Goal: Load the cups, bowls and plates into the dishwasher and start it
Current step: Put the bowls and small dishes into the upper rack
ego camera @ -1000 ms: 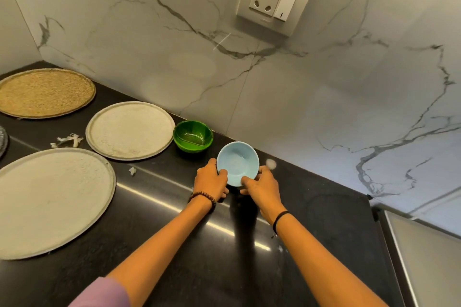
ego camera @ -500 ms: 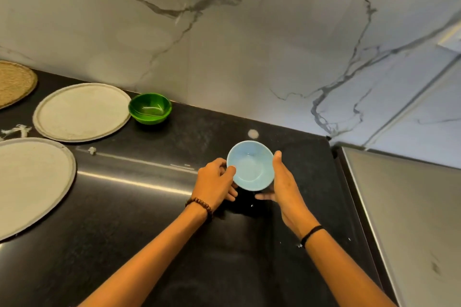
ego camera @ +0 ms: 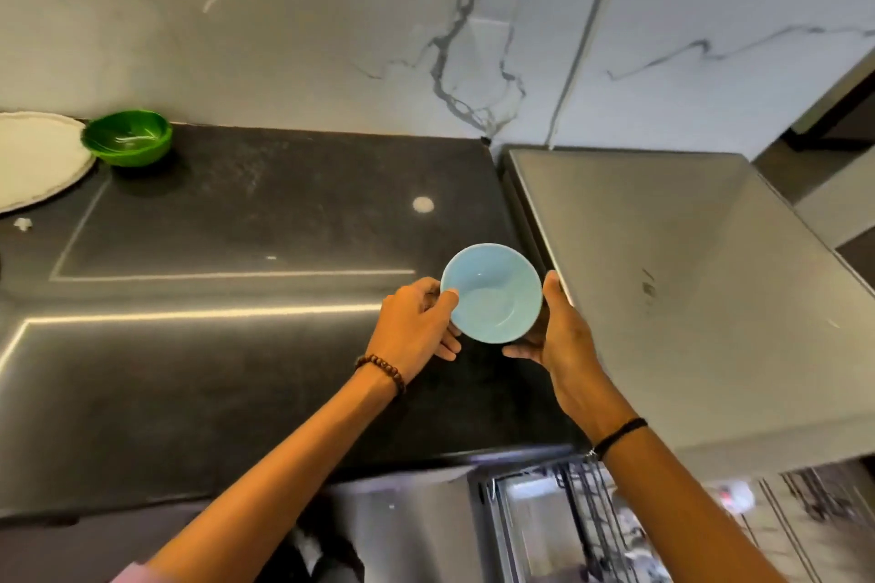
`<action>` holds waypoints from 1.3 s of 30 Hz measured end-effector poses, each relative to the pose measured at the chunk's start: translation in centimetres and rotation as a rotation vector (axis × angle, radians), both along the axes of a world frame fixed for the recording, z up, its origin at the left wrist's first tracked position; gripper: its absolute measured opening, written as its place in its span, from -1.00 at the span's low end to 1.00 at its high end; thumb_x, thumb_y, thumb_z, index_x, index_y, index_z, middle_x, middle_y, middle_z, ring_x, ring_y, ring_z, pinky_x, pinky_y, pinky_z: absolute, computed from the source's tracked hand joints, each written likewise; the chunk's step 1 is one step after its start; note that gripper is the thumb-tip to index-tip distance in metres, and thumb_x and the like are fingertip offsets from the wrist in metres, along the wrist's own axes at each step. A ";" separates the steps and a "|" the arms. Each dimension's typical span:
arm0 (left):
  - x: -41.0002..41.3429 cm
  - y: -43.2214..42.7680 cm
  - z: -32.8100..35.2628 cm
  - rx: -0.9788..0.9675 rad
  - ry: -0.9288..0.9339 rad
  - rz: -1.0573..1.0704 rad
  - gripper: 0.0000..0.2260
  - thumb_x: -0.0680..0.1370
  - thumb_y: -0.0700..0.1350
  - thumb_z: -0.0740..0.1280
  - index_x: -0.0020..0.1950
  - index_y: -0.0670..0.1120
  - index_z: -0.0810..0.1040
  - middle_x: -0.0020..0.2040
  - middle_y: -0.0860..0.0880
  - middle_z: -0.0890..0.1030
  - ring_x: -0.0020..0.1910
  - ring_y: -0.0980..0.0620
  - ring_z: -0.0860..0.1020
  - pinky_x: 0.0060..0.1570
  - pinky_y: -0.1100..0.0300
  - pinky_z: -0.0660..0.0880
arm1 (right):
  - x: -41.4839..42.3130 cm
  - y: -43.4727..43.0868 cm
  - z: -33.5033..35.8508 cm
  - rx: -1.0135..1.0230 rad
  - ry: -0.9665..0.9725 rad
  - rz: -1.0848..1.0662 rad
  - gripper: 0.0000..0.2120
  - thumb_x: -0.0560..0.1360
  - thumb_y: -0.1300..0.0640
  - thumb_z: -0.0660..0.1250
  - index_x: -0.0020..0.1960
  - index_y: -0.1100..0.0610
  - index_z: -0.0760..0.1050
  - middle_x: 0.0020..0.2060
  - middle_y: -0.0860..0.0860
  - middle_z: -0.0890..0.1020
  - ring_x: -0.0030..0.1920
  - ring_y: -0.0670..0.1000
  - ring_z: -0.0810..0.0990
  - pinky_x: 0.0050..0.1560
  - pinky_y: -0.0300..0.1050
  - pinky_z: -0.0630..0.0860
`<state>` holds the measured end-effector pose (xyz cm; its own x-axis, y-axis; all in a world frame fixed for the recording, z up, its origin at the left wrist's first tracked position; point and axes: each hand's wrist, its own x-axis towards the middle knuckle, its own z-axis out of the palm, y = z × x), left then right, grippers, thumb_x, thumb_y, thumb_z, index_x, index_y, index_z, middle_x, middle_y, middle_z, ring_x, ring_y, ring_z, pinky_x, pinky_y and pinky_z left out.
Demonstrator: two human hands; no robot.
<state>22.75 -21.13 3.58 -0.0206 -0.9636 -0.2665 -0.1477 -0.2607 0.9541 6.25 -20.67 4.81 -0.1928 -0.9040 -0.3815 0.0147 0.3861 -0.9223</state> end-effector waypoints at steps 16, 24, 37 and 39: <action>-25.9 19.1 -5.7 0.234 0.006 -0.350 -0.74 0.67 -0.06 0.12 0.10 -0.20 0.51 -0.33 -0.18 0.63 -0.41 -0.10 0.62 -0.36 0.06 0.63 | -25.3 22.5 -7.1 0.164 -0.365 -0.329 -0.60 0.62 -0.20 0.14 0.12 0.08 0.56 -0.12 0.15 0.66 -0.24 0.12 0.64 -0.36 -0.07 0.53; -35.5 22.4 -11.9 0.200 -0.133 -0.582 -0.77 0.65 -0.13 0.18 0.31 -0.05 0.35 -0.34 -0.17 0.63 -0.49 -0.04 0.61 -0.46 0.13 0.58 | -34.0 30.0 -13.3 0.223 -0.662 -0.481 -0.61 0.60 -0.18 0.20 0.07 0.04 0.69 0.13 0.22 0.64 0.04 0.24 0.59 -0.08 0.06 0.50; -43.3 20.3 -18.2 0.333 -0.249 -0.782 -0.64 0.63 -0.14 0.20 0.43 -0.13 0.30 -0.16 -0.17 0.65 -0.32 0.01 0.64 -0.17 0.04 0.64 | -44.3 29.1 -21.0 0.298 -0.703 -0.655 -0.36 0.38 -0.22 0.42 0.30 0.16 0.45 0.17 0.21 0.46 0.05 0.17 0.52 0.02 0.03 0.52; -43.1 19.5 -18.8 0.328 -0.302 -0.796 -0.64 0.63 -0.13 0.20 0.43 -0.11 0.31 -0.14 -0.15 0.66 -0.28 0.02 0.66 -0.21 0.13 0.64 | -46.1 27.8 -22.1 0.297 -0.597 -0.672 -0.34 0.37 -0.22 0.45 0.33 0.13 0.42 0.20 0.22 0.45 0.12 0.18 0.51 0.13 0.02 0.50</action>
